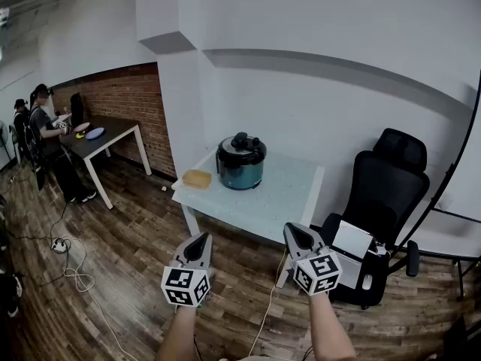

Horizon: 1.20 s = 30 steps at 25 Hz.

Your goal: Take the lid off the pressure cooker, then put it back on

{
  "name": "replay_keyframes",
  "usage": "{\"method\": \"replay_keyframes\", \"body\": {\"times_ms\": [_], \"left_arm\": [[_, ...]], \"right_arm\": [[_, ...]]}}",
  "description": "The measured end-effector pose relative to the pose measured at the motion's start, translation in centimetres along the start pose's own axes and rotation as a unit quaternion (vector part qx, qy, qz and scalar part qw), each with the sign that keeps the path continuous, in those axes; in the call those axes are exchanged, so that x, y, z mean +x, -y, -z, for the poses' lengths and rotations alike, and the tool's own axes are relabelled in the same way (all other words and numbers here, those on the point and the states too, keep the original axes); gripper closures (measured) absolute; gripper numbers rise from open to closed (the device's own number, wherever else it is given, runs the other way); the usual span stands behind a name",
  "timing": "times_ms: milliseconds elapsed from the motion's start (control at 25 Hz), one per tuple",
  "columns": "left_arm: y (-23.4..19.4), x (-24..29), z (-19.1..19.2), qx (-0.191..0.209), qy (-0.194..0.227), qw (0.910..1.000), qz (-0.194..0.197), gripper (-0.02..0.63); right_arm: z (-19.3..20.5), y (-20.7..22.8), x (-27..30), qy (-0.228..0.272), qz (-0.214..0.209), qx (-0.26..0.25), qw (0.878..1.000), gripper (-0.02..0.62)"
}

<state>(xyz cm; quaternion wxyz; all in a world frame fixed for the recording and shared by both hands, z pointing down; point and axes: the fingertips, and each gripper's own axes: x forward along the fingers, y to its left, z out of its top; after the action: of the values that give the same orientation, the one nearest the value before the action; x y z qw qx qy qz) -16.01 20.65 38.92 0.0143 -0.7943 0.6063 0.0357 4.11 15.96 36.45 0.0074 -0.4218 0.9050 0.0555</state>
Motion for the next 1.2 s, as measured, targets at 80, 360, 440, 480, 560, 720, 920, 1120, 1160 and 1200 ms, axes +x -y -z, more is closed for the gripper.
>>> {"method": "replay_keyframes", "body": {"times_ms": [80,360,440,480,560,720,920,1120,1160,1200], "left_arm": [[0.1,-0.1,0.0,0.000,-0.001,1.0000,0.000,0.588],[0.5,-0.4,0.2,-0.001,-0.005,1.0000,-0.002,0.588],[0.5,-0.4,0.2,-0.002,-0.005,1.0000,-0.003,0.588],[0.6,-0.5,0.2,-0.002,-0.006,1.0000,-0.003,0.588],[0.7,-0.7,0.3,-0.002,-0.006,1.0000,-0.003,0.588],[0.9,-1.0,0.7,-0.003,-0.009,0.9999,-0.003,0.588],[1.4,-0.8,0.8,-0.008,-0.001,1.0000,0.000,0.586],[1.9,-0.3,0.6,-0.011,0.006,0.9999,0.007,0.346],[1.9,-0.3,0.6,-0.006,0.007,0.9999,0.006,0.322],[1.9,-0.3,0.6,-0.001,0.007,1.0000,0.004,0.301]], "right_arm": [[-0.1,-0.1,-0.1,0.004,-0.002,0.004,1.000,0.595],[0.2,0.0,-0.5,0.000,0.000,0.002,1.000,0.595],[0.2,0.0,-0.5,-0.002,-0.002,0.003,1.000,0.595],[0.2,-0.1,-0.6,-0.002,-0.002,0.003,1.000,0.595],[0.2,-0.2,-0.7,-0.002,-0.003,0.004,1.000,0.595],[0.7,-0.3,-1.0,-0.004,-0.003,0.006,1.000,0.595],[1.2,0.0,-1.3,-0.007,-0.002,0.010,1.000,0.595],[1.2,0.1,-1.5,-0.007,-0.002,0.012,1.000,0.595],[1.1,0.1,-1.5,-0.007,-0.002,0.011,1.000,0.595],[1.1,0.1,-1.5,-0.007,-0.002,0.011,1.000,0.595]]}}
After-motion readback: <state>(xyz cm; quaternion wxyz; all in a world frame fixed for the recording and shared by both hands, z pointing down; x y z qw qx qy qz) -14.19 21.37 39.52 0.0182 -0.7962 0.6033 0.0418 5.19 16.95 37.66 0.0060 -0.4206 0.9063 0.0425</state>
